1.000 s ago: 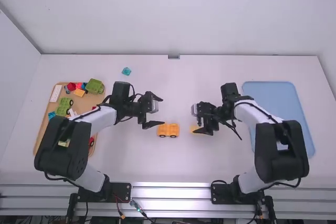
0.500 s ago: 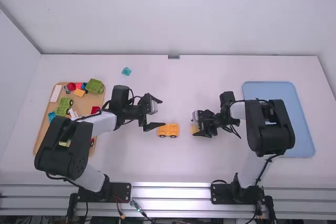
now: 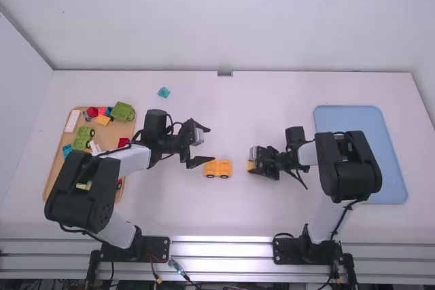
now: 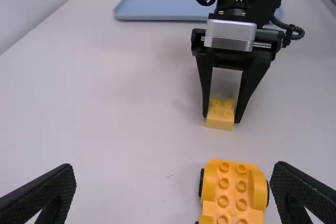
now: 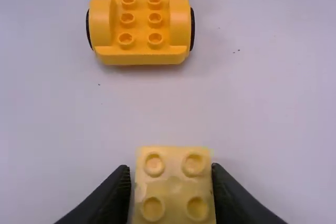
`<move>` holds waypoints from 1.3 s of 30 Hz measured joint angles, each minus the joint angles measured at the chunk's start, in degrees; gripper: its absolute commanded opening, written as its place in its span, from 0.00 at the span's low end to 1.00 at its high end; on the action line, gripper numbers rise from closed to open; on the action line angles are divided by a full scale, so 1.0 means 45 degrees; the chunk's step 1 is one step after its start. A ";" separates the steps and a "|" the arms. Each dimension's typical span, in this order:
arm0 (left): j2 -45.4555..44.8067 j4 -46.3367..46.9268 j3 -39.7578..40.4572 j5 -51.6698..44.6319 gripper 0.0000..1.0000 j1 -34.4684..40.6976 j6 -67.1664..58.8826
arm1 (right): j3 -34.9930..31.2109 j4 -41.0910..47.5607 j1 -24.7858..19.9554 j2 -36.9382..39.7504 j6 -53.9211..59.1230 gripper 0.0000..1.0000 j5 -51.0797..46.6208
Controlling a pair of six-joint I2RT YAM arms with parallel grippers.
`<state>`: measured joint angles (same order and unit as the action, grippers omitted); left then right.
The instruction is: Assemble lego blocks to make yellow taxi
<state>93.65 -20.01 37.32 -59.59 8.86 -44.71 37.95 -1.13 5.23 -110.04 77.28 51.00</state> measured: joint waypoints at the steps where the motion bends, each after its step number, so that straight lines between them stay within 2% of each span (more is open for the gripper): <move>1: 0.0000 0.0015 0.0000 0.0000 0.99 -0.0005 0.0000 | 0.0000 -0.0029 -0.0005 0.0000 -0.0107 0.31 -0.0010; 6: 0.0000 0.0544 0.0000 0.0015 0.99 -0.0005 -0.0083 | 0.0000 -0.0053 -0.0034 0.0000 -0.0423 0.26 -0.0024; 13: 0.0364 0.1486 0.0000 0.0010 0.99 0.0015 -0.1375 | 0.0005 0.0044 -0.0034 0.0000 -0.0495 0.27 0.0112; 20: 0.2681 0.0209 0.0000 0.0063 0.99 0.0622 -0.2472 | 0.0772 0.2084 0.0092 0.0000 -0.0505 0.26 0.0903; 22: 0.3453 -0.0437 0.0000 0.0311 0.99 0.0986 -0.2555 | 0.1452 0.2739 0.0364 0.0000 -0.0529 0.25 0.1088; 27: 0.3949 -0.0670 0.0000 0.0996 1.00 0.1496 -0.2414 | 0.2259 0.2992 0.1054 0.0005 -0.0957 0.24 0.1248; 29: 0.4031 -0.0675 0.0000 0.1370 0.92 0.1666 -0.2375 | 0.2453 0.2958 0.1413 0.0000 -0.1200 0.23 0.1190; 33: 0.4226 -0.0719 0.0005 0.1821 0.64 0.1734 -0.2356 | 0.2506 0.2968 0.1923 0.0005 -0.1409 0.22 0.1171; 37: 0.4235 -0.0806 0.0005 0.1880 0.55 0.1734 -0.2385 | 0.2506 0.2973 0.2278 0.0005 -0.1477 0.21 0.1156; 39: 0.4235 -0.0821 0.0005 0.1889 0.54 0.1734 -0.2365 | 0.2506 0.2968 0.2409 0.0019 -0.1477 0.20 0.1151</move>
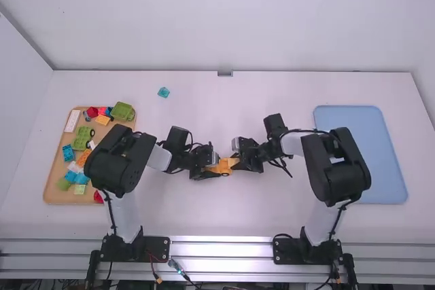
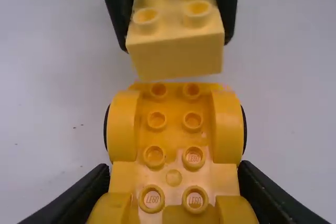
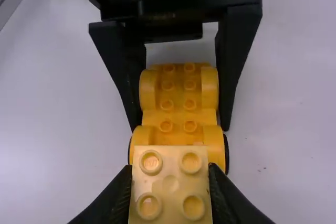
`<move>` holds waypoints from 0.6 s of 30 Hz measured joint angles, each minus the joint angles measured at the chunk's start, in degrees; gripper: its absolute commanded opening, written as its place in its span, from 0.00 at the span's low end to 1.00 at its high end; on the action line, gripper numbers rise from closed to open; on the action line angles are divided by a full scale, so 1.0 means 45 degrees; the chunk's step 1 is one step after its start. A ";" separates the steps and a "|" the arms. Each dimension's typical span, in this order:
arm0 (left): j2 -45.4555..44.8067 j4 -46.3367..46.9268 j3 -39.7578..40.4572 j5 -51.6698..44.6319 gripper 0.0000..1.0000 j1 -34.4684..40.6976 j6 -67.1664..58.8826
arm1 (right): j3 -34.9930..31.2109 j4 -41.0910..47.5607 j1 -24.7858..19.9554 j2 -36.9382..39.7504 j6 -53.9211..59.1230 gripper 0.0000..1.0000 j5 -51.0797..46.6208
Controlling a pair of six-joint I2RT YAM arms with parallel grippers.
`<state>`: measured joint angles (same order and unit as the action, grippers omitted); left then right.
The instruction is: Assemble lego blocks to make yellow taxi
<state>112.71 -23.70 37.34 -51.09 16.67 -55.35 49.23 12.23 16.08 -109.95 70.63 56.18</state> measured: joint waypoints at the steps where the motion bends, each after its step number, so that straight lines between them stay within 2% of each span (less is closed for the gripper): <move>1: 0.0000 -0.0019 0.0000 0.0005 0.54 0.0000 -0.0015 | 0.0000 0.0005 0.0068 0.0029 0.0000 0.20 0.0000; 7: 0.0000 -0.0165 0.0000 0.0078 0.56 0.0000 0.0068 | 0.0000 -0.0763 0.0578 0.0228 -0.0593 0.20 -0.0427; 12: 0.0005 -0.0180 0.0000 0.0087 0.56 0.0000 0.0102 | -0.0005 -0.1923 0.1477 0.0228 -0.1870 0.18 -0.1540; 18: 0.0005 -0.0151 0.0000 0.0087 0.56 0.0000 0.0121 | -0.0316 -0.2210 0.1719 0.0238 -0.2521 0.18 -0.1909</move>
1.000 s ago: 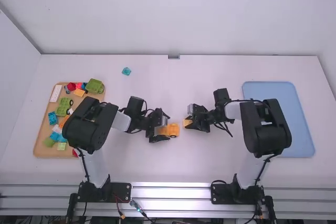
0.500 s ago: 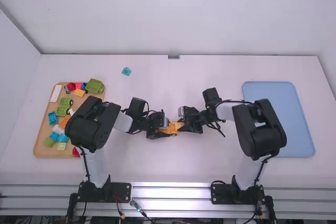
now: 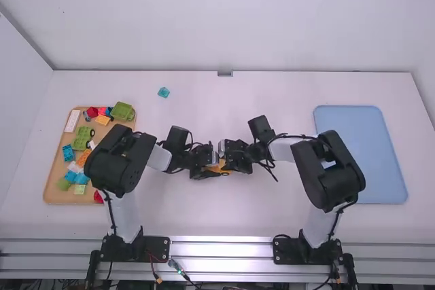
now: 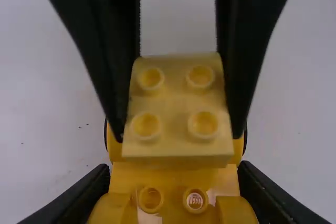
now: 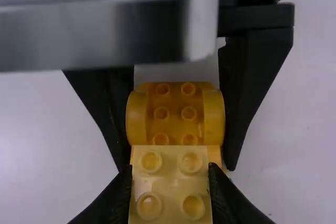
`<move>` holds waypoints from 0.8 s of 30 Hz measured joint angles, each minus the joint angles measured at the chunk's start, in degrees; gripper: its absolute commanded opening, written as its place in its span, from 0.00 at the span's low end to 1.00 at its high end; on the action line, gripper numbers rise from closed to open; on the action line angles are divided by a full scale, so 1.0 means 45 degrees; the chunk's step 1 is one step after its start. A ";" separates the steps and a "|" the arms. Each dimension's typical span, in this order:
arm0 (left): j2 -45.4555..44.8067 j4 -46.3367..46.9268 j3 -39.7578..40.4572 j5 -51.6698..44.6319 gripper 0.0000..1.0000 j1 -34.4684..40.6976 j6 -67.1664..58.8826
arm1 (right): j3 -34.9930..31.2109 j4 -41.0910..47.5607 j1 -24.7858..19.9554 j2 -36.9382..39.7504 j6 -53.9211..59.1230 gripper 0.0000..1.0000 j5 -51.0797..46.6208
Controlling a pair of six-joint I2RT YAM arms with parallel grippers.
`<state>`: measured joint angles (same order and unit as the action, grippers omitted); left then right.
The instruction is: Assemble lego blocks to make yellow taxi
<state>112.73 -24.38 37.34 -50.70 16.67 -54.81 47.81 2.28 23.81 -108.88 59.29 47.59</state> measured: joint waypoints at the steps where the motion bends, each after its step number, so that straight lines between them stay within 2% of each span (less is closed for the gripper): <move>1: 0.0000 0.0000 -0.0005 0.0000 0.56 0.0000 0.0024 | -0.0053 -0.0053 0.0005 0.0029 -0.0083 0.18 0.0005; 6: 0.0000 -0.0121 -0.0005 0.0087 0.57 0.0000 0.0214 | -0.0238 -0.0379 -0.0015 0.0136 -0.0248 0.16 -0.0092; 19: 0.0000 -0.0126 -0.0005 0.0092 0.57 0.0000 0.0262 | -0.0656 -0.1603 -0.0019 0.0151 -0.0753 0.18 -0.0238; 21: 0.0000 -0.0131 -0.0005 0.0087 0.58 0.0000 0.0267 | -0.0656 -0.1603 -0.0019 0.0151 -0.0758 0.23 -0.0233; 22: 0.0000 -0.0126 -0.0005 0.0092 0.58 0.0000 0.0262 | -0.0656 -0.1608 -0.0019 0.0151 -0.0763 0.36 -0.0277; 24: 0.0000 -0.0126 -0.0005 0.0092 0.59 0.0000 0.0267 | -0.0656 -0.1603 -0.0019 0.0155 -0.0758 0.49 -0.0301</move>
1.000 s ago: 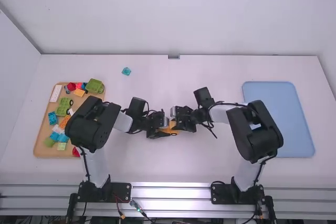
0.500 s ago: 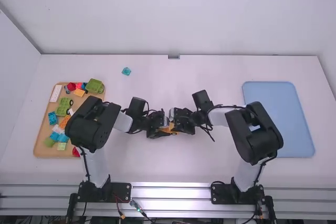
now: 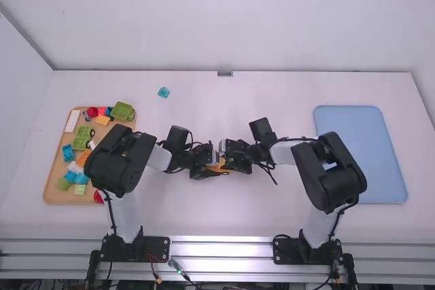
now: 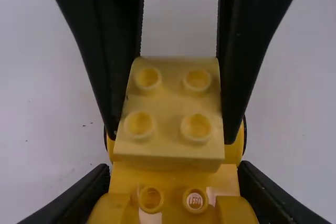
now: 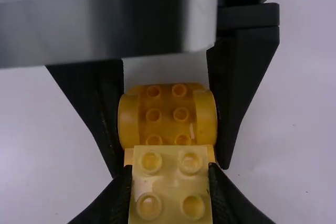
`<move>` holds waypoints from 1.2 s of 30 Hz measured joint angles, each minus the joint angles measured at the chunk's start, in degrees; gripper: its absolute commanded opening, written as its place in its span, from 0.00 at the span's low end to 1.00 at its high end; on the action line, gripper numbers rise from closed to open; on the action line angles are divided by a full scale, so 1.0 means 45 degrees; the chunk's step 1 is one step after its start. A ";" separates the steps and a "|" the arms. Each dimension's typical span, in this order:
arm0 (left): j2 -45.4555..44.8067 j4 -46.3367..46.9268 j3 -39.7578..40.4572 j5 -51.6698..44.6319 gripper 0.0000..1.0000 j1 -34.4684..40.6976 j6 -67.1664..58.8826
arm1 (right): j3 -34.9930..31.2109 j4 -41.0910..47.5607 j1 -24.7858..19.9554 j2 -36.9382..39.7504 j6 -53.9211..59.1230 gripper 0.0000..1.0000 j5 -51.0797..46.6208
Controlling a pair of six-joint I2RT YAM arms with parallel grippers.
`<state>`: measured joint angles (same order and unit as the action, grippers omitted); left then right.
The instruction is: Assemble lego blocks to make yellow taxi
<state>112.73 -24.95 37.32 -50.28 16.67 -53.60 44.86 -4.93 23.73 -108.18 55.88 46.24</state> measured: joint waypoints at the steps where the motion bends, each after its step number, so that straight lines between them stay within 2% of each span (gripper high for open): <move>1: 0.0000 -0.0005 0.0005 0.0000 0.59 0.0010 0.0000 | -0.0010 0.0005 0.0000 -0.0005 -0.0010 0.54 0.0015; 3: 0.0000 -0.0005 0.0005 0.0000 0.60 0.0010 -0.0010 | -0.0010 0.0015 0.0000 0.0000 -0.0005 0.61 -0.0005; 11: 0.0000 0.0000 0.0000 0.0000 0.60 0.0010 -0.0005 | -0.0010 0.0452 -0.0214 0.0452 -0.0379 0.59 -0.0053; 14: 0.0000 -0.0010 0.0000 0.0000 0.60 0.0010 0.0000 | -0.0005 0.0670 -0.0301 0.1117 -0.0262 0.47 0.0248; 15: 0.0000 -0.0010 0.0005 0.0000 0.60 0.0010 0.0000 | -0.0005 0.0743 -0.0321 0.1321 -0.0141 0.34 0.0330; 16: 0.0000 -0.0010 0.0000 0.0000 0.61 0.0010 0.0000 | -0.0005 0.0767 -0.0321 0.1443 -0.0049 0.31 0.0374; 18: 0.0000 -0.0010 0.0005 0.0000 0.61 0.0010 0.0000 | 0.0019 0.0782 -0.0321 0.1632 0.0049 0.00 0.0495; 23: 0.0000 -0.0005 0.0000 0.0005 0.60 0.0010 -0.0005 | 0.0015 0.0835 -0.0321 0.1632 0.0092 0.00 0.0510; 36: 0.0000 0.0005 0.0000 0.0000 0.60 0.0010 -0.0005 | 0.0238 0.0636 -0.0321 0.0102 -0.0350 0.00 0.0835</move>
<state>112.73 -24.93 37.32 -50.28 16.71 -53.63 45.93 -2.07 22.28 -107.72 54.30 50.00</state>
